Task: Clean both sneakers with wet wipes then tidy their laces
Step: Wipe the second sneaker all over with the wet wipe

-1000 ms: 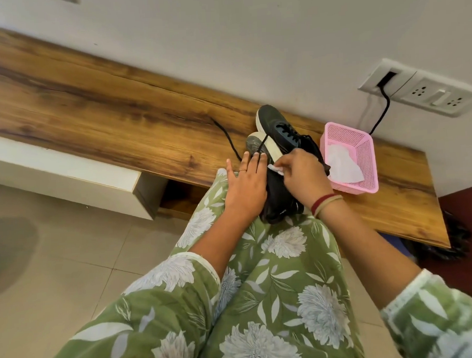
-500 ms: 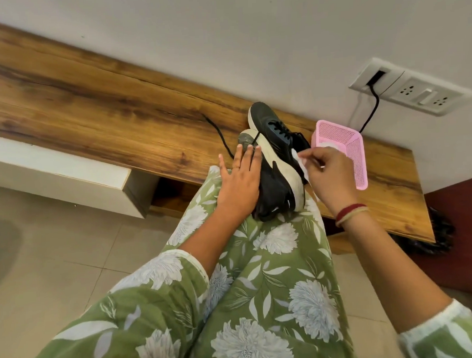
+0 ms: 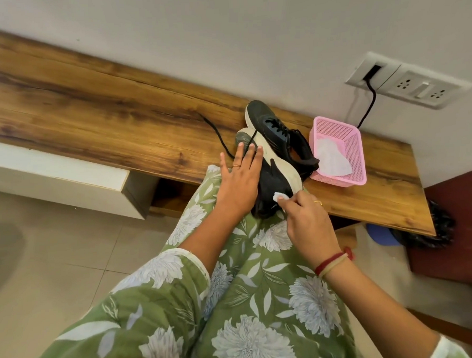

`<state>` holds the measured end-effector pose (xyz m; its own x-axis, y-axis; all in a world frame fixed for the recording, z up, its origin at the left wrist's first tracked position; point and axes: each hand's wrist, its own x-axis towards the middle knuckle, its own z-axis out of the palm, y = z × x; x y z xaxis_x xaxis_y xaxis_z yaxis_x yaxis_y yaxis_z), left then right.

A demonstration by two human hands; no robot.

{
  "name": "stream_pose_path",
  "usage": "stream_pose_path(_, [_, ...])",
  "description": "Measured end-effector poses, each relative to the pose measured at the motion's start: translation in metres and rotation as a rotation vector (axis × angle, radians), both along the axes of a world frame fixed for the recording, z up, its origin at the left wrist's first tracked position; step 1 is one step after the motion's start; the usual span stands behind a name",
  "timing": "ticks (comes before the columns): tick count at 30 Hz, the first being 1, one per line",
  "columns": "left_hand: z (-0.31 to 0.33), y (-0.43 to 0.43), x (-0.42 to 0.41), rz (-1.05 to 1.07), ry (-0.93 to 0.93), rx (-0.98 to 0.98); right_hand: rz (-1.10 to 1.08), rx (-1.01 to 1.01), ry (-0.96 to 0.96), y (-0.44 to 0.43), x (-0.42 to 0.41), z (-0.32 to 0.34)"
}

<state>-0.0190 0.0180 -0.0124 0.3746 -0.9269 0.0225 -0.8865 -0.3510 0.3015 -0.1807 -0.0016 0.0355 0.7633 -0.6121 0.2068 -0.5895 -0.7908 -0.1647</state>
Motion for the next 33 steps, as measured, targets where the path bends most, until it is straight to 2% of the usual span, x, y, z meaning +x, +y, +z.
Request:
stream_pose_path(3, [-0.003, -0.001, 0.0, 0.014, 0.013, -0.014, -0.059, 0.164, -0.155, -0.005, 0.004, 0.015])
stream_pose_path(5, [-0.003, -0.001, 0.002, 0.016, 0.021, -0.014, -0.115, 0.148, -0.252, -0.015, 0.016, 0.026])
stream_pose_path(10, [-0.005, 0.0, 0.001, 0.002, 0.009, 0.005, -0.063, -0.056, -0.111, -0.013, 0.019, 0.008])
stream_pose_path(13, [-0.003, 0.0, 0.001, -0.007, 0.019, 0.01, -0.031, -0.111, -0.127, -0.008, 0.003, -0.004])
stream_pose_path(17, [-0.003, 0.0, 0.0, -0.004, 0.028, 0.002, -0.067, -0.039, -0.138, -0.003, -0.003, -0.004])
stream_pose_path(21, [-0.002, 0.0, 0.002, -0.002, 0.047, -0.014, -0.134, 0.074, -0.305, -0.01, 0.012, 0.016])
stream_pose_path(26, [-0.004, -0.001, 0.001, 0.001, 0.033, -0.011, -0.09, 0.015, -0.204, -0.005, 0.007, 0.001])
stream_pose_path(29, [-0.002, -0.001, 0.0, 0.007, 0.063, -0.019, -0.132, 0.103, -0.185, 0.005, -0.005, -0.007])
stream_pose_path(33, [-0.002, -0.002, 0.001, 0.036, 0.079, -0.047, -0.145, 0.219, -0.337, 0.0, 0.009, 0.026])
